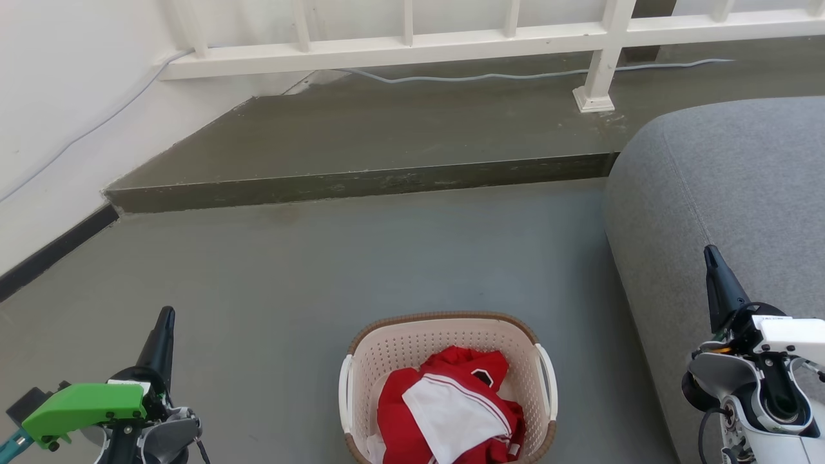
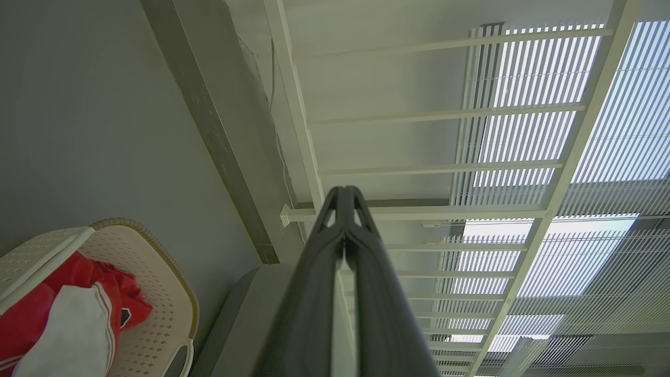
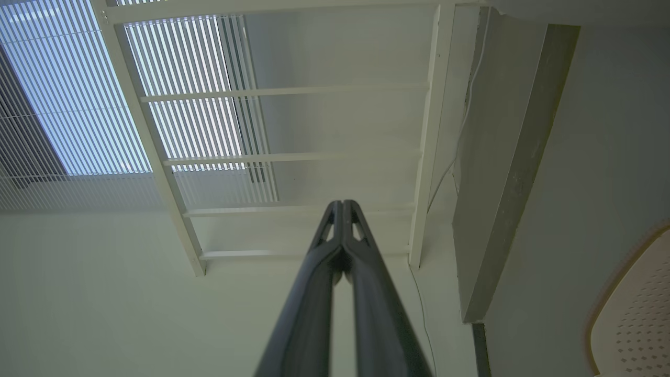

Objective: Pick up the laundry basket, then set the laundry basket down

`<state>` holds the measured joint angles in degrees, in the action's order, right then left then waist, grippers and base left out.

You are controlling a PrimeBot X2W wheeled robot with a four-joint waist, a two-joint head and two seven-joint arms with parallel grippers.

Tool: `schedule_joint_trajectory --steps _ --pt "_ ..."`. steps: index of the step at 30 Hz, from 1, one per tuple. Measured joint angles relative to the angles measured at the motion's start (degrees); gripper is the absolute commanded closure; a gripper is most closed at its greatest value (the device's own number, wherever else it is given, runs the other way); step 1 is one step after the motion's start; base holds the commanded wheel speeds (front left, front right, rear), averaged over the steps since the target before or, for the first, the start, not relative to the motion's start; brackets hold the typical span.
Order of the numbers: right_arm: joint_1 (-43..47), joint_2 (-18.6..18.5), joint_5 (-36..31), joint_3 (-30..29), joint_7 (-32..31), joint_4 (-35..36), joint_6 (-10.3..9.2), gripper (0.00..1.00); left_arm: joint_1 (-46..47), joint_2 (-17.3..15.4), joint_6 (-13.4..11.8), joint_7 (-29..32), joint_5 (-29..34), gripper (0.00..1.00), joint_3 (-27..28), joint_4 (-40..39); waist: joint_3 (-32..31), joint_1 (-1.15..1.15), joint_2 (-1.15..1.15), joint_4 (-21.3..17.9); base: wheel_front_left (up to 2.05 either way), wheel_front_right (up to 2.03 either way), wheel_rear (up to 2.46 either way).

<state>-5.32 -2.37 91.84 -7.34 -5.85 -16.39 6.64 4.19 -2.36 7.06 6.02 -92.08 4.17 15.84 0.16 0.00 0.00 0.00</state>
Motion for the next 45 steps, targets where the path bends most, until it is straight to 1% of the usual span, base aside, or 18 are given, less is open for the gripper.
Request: schedule_joint_trajectory --steps 45 --pt "0.0 0.0 0.0 0.0 0.0 0.2 0.09 1.00 0.0 0.0 0.0 0.0 0.0 1.00 0.1 0.0 0.0 0.00 0.00 0.0 0.00 0.00 0.00"
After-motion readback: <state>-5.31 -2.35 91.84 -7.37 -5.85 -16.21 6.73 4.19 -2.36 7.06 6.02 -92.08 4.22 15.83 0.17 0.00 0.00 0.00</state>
